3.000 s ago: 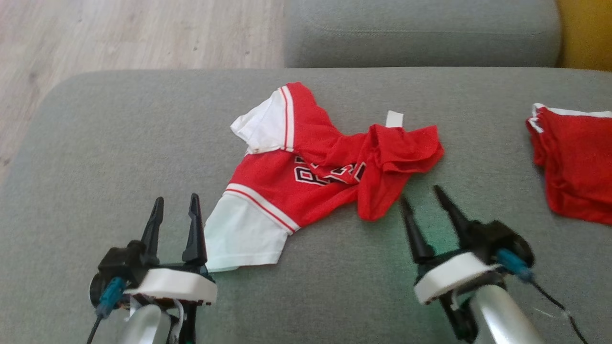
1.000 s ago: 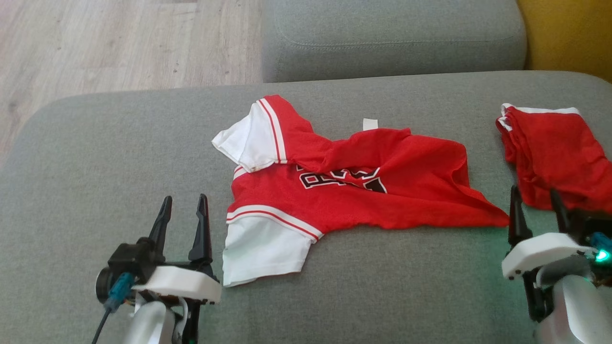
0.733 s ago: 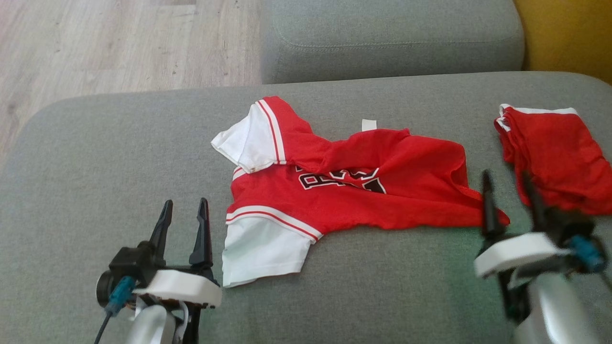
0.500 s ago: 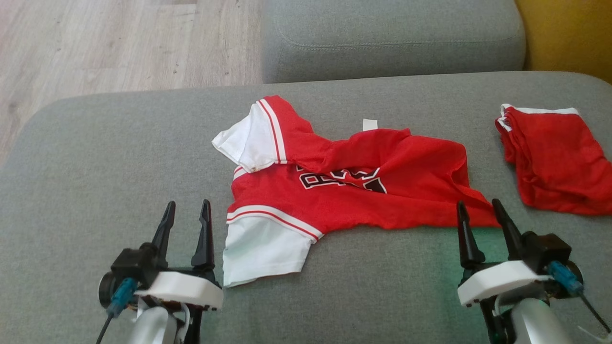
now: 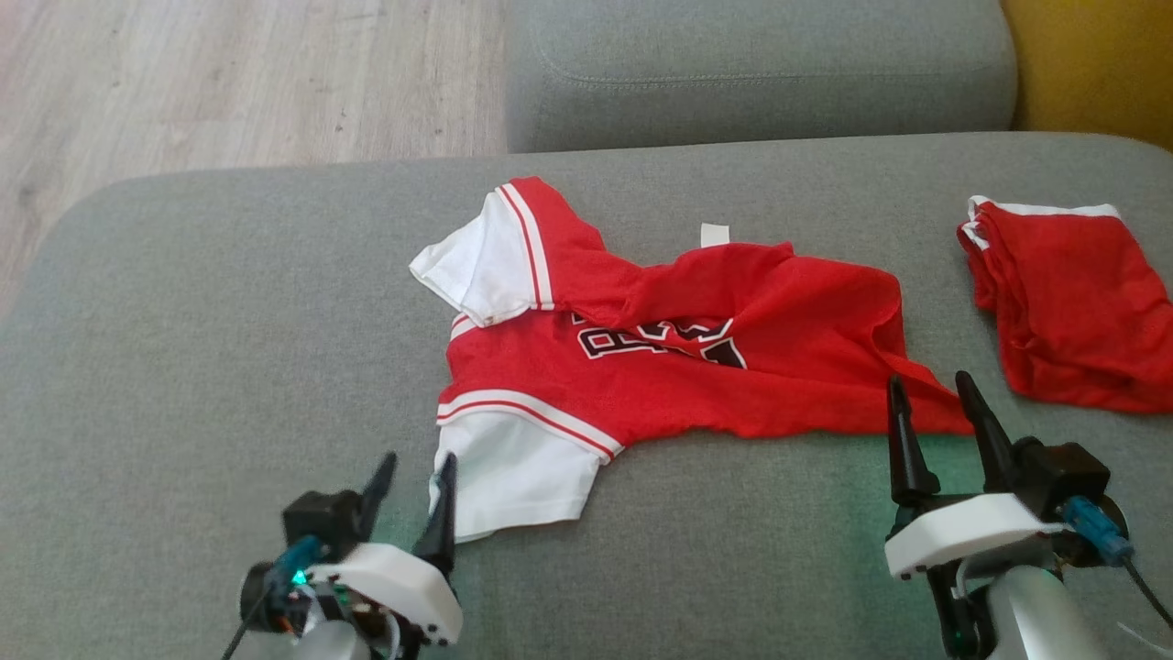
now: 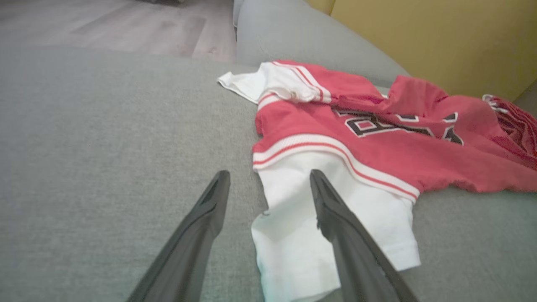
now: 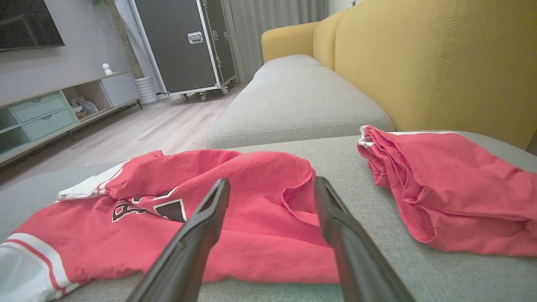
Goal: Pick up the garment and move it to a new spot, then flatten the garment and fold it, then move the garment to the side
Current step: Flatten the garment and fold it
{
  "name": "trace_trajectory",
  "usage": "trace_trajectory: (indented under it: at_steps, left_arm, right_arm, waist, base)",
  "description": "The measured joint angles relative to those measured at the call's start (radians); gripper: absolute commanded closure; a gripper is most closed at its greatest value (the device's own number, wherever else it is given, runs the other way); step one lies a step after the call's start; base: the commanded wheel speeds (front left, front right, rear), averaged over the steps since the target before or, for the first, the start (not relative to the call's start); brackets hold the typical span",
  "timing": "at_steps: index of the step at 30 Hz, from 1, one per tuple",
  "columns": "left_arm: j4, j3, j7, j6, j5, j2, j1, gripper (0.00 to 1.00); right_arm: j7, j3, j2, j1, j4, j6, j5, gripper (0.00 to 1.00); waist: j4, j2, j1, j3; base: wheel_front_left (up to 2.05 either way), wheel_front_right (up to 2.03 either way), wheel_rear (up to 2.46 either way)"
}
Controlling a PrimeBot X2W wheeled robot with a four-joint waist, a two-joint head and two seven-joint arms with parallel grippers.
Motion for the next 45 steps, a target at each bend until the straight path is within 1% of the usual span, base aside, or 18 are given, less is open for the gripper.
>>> trace_trajectory:
  at_steps: [5,8,10,14,15,16,17,19,21,28,31,32,36,45]
  left_arm:
    - [0.031,-0.035,0.104,-0.003,-0.010,0.000,0.000,0.00]
    - [0.054,-0.050,0.167,0.015,-0.001,0.004,-0.003,0.00]
    - [0.056,-0.053,0.181,0.030,0.002,0.005,-0.006,0.00]
    - [0.054,-0.061,0.225,0.030,0.002,0.007,-0.028,0.00]
    - [0.054,-0.064,0.239,0.030,0.001,0.008,-0.035,0.20]
    - [0.052,-0.066,0.249,0.029,0.001,0.009,-0.039,0.82]
    - [0.051,-0.066,0.251,0.028,0.000,0.010,-0.041,1.00]
    - [0.045,-0.066,0.252,0.020,-0.008,0.012,-0.042,1.00]
    - [0.039,-0.063,0.223,0.022,-0.014,0.013,-0.041,1.00]
    - [-0.039,-0.032,0.038,0.039,-0.016,0.017,-0.042,1.00]
    - [-0.051,-0.027,-0.023,0.046,-0.016,0.021,-0.042,1.00]
    - [-0.052,-0.026,-0.040,0.049,-0.016,0.021,-0.042,1.00]
    - [-0.061,-0.024,-0.079,0.058,-0.016,0.021,-0.042,1.00]
    - [-0.063,-0.022,-0.105,0.066,-0.016,0.021,-0.041,1.00]
  right_arm:
    - [0.000,-0.002,0.000,0.000,0.000,0.000,0.000,0.00]
    - [0.000,-0.002,0.000,-0.003,0.000,0.000,0.000,0.00]
    - [0.000,-0.002,0.000,-0.006,0.000,0.000,0.007,0.00]
    - [0.000,-0.002,0.000,-0.017,-0.001,0.000,0.007,0.00]
    - [0.000,-0.004,0.000,-0.021,-0.001,0.000,0.007,0.00]
    - [0.000,-0.007,0.000,-0.023,-0.001,0.000,0.007,0.00]
    - [0.000,-0.009,0.000,-0.025,0.001,0.000,0.007,0.00]
    - [0.000,-0.018,0.000,-0.025,0.014,0.000,0.007,0.00]
    - [0.000,-0.034,0.000,-0.026,0.047,0.000,-0.007,0.00]
    - [0.024,-0.097,0.000,-0.068,0.177,0.000,-0.076,0.00]
    - [0.035,-0.114,0.000,-0.090,0.216,0.000,-0.157,0.00]
    - [0.036,-0.121,0.000,-0.095,0.230,0.000,-0.154,0.00]
    - [0.045,-0.143,0.000,-0.104,0.287,0.000,-0.150,0.00]
    - [0.085,-0.208,0.001,-0.131,0.399,0.000,-0.171,0.00]
  waist:
    - [-0.004,0.0000,0.0000,0.014]
    - [-0.008,0.0000,0.0000,0.024]
    - [-0.012,0.0000,0.0000,0.032]
    - [-0.020,0.0000,0.0000,0.046]
    - [-0.022,0.0000,0.0000,0.049]
    - [-0.024,0.0000,0.0000,0.050]
    - [-0.026,0.0000,0.0001,0.051]
    - [-0.028,0.0000,0.0001,0.050]
    - [-0.028,0.0000,0.0001,0.048]
    - [-0.011,0.0000,0.0000,0.037]
    - [-0.002,0.0000,0.0001,0.033]
    - [0.002,0.0000,0.0001,0.032]
    - [0.013,0.0000,0.0001,0.025]
    - [0.026,0.0000,0.0000,0.014]
  base:
    - [0.00,0.00,0.00]
    - [0.00,0.00,0.00]
    - [0.00,0.00,0.00]
    - [0.00,0.00,0.00]
    - [0.00,0.00,0.00]
    - [0.00,0.00,0.00]
    - [0.00,0.00,0.00]
    - [0.00,0.00,0.00]
    - [0.00,0.00,0.00]
    - [0.00,0.00,0.00]
    - [0.00,0.00,0.00]
    - [0.00,0.00,0.00]
    - [0.00,0.00,0.00]
    - [0.00,0.00,0.00]
